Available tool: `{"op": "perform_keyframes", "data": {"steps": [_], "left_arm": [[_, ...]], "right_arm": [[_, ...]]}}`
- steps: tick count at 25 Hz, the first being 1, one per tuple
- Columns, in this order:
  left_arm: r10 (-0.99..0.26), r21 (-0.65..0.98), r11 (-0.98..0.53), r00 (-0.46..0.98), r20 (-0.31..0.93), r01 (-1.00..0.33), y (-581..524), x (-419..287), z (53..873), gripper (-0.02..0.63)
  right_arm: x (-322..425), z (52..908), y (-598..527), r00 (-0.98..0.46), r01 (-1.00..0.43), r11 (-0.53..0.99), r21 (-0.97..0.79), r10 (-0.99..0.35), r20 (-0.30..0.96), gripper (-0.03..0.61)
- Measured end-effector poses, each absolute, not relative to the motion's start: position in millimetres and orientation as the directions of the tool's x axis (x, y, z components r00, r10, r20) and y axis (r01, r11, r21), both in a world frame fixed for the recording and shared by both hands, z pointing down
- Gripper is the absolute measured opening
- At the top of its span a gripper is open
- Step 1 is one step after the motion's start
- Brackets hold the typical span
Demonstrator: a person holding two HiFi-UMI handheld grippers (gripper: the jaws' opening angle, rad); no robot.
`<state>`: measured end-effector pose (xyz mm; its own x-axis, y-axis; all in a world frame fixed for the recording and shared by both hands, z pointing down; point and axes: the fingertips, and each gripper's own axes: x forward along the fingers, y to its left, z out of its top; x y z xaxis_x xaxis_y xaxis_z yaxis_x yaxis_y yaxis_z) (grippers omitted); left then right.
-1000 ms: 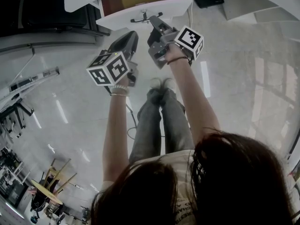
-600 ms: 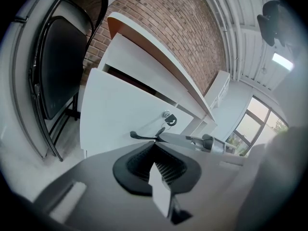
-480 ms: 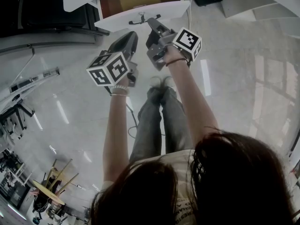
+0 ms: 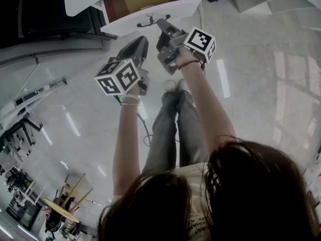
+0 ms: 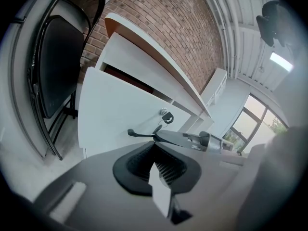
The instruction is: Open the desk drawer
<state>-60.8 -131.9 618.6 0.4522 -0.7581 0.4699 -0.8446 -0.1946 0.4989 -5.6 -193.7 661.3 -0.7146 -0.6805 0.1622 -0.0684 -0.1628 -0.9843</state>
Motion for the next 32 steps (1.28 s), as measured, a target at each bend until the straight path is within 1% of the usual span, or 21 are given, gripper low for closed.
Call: {"op": "perform_keyframes", "data": {"steps": [8, 13, 32], "left_arm": [[-0.701, 0.514, -0.233, 0.509, 0.499, -0.826, -125.4, -50.5, 624.4, -0.002], [-0.692, 0.502, -0.246, 0.513, 0.508, -0.829, -127.3, -51.5, 621.9, -0.002], [-0.711, 0.527, -0.198, 0.491, 0.504, -0.827, -121.8, -54.5, 621.1, -0.002]], "right_arm": [[-2.9, 659.6, -193.1, -0.696, -0.067, -0.165, -0.984, -0.699, 0.164, 0.026], [-3.6, 660.0, -191.3, -0.696, -0.072, -0.17, -0.983, -0.698, 0.172, 0.026], [-6.3, 661.1, -192.5, -0.722, -0.082, -0.168, -0.982, -0.67, 0.175, 0.028]]}}
